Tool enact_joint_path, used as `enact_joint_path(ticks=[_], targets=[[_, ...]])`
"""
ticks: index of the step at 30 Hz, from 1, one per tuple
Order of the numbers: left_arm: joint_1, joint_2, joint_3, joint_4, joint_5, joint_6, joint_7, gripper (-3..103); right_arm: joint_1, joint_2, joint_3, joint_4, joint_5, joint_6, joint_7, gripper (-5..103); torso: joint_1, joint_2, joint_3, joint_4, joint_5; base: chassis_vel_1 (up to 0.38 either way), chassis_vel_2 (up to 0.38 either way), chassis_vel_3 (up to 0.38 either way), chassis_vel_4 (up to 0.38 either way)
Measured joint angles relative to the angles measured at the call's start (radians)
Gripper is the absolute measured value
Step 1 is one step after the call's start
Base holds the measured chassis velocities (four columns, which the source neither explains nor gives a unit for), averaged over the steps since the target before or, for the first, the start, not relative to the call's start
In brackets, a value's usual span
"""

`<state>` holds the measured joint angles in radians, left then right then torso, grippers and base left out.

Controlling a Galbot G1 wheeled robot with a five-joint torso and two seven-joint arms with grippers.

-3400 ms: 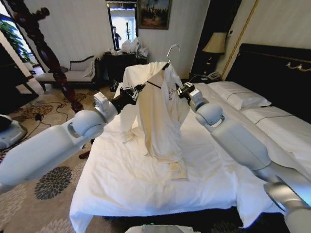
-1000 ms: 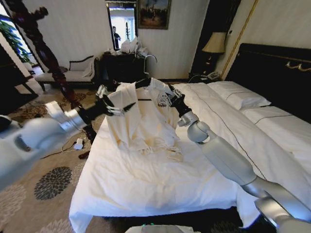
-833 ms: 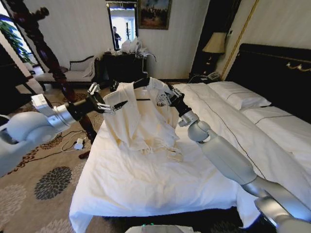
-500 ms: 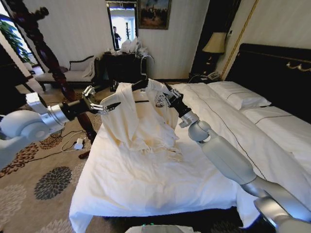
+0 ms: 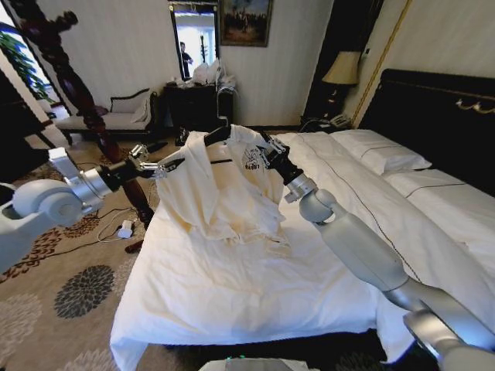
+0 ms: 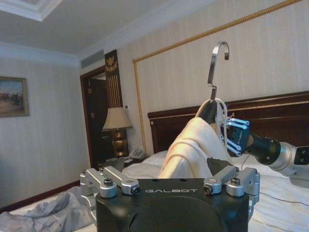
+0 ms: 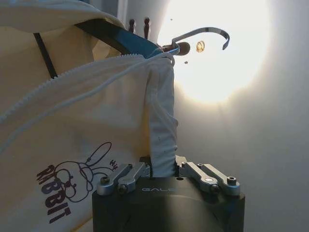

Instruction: Pick up the clothes from the bed and hang them on the clothes hanger.

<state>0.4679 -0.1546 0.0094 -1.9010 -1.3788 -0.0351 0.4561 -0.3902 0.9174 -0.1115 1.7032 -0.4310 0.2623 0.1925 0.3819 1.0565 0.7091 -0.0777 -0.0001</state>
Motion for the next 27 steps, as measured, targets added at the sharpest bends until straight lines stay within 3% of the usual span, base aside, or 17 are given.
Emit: enact_joint_path(ticks=[14,18,20,23,27], targets=[[0.024,0.043,0.024,-0.028,0.061,0.022,0.043,85,0.020,0.026,-0.033,0.003,-0.033,0.024,-0.023,19,0.000,0.000,0.000,0.0000,0.0000,0.000,0.000,0.000,0.000],[0.030,0.056,0.030,-0.032,0.096,0.018,0.055,68,0.021,0.027,-0.042,0.008,-0.045,0.028,-0.026,19,0.000,0.000,0.000,-0.0001,0.0000,0.000,0.000,0.000,0.000],[0.034,0.061,0.031,-0.035,0.104,0.017,0.058,68,0.021,0.028,-0.043,0.008,-0.047,0.029,-0.027,19,0.000,0.000,0.000,0.0000,0.0000,0.000,0.000,0.000,0.000],[0.038,0.070,0.042,-0.039,0.117,0.014,0.059,52,0.027,0.031,-0.050,0.009,-0.053,0.029,-0.028,19,0.000,0.000,0.000,0.0000,0.0001,0.000,0.000,0.000,0.000],[0.041,0.071,0.053,-0.039,0.127,0.010,0.059,41,0.032,0.037,-0.054,0.009,-0.058,0.029,-0.031,19,0.000,0.000,0.000,0.0000,0.0000,0.000,0.000,0.000,0.000]])
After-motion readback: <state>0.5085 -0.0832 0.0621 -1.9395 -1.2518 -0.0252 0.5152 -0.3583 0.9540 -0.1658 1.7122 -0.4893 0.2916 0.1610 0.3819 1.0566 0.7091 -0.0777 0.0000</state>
